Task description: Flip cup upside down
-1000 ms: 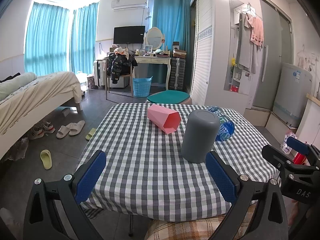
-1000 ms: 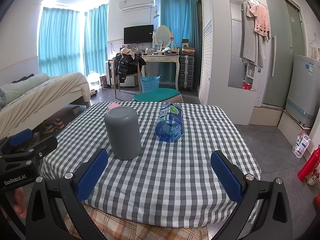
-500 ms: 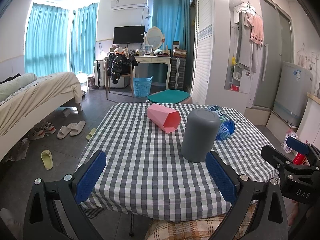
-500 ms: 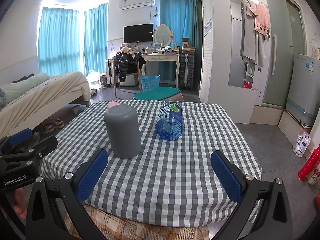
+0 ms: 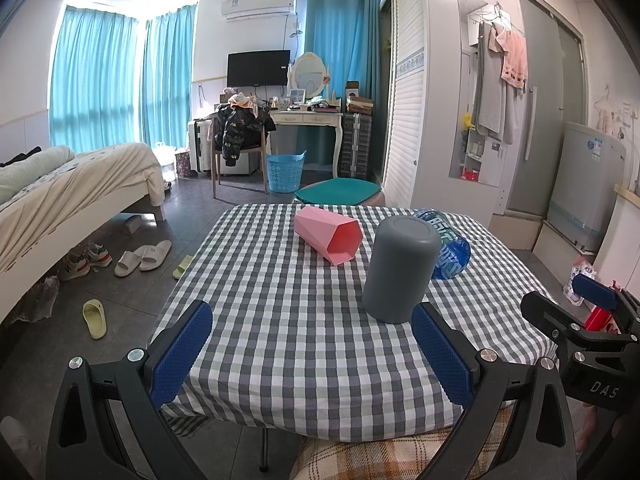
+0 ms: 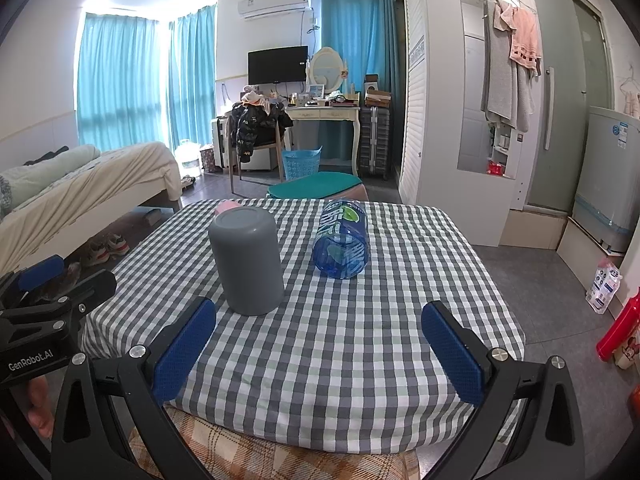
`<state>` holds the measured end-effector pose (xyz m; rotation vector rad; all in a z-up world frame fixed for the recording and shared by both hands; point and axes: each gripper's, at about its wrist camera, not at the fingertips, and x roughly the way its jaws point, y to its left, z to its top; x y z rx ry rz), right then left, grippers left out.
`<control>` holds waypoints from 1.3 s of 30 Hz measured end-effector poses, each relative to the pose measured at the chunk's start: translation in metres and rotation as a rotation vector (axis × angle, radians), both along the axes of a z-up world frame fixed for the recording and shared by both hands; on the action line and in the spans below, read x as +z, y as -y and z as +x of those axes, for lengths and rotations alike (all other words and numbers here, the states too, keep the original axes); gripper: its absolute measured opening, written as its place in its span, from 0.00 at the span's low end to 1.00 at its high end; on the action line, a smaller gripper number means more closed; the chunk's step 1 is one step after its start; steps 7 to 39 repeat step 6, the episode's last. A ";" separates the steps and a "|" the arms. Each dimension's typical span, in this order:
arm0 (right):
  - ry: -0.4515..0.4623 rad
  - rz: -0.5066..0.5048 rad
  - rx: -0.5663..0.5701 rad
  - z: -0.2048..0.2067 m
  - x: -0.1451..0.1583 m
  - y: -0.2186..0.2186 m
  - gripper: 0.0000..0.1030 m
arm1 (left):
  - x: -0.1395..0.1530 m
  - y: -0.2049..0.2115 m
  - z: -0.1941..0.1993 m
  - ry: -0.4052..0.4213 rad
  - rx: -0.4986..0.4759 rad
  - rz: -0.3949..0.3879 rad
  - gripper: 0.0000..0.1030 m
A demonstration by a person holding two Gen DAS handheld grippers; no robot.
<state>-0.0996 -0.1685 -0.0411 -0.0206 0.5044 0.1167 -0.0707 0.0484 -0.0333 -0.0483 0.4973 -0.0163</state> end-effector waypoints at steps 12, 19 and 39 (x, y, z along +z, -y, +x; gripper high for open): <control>-0.004 -0.001 0.002 0.000 -0.003 -0.001 0.99 | -0.001 0.000 -0.002 0.015 0.003 0.006 1.00; -0.004 -0.001 0.002 0.000 -0.003 -0.001 0.99 | -0.001 0.000 -0.002 0.015 0.003 0.006 1.00; -0.004 -0.001 0.002 0.000 -0.003 -0.001 0.99 | -0.001 0.000 -0.002 0.015 0.003 0.006 1.00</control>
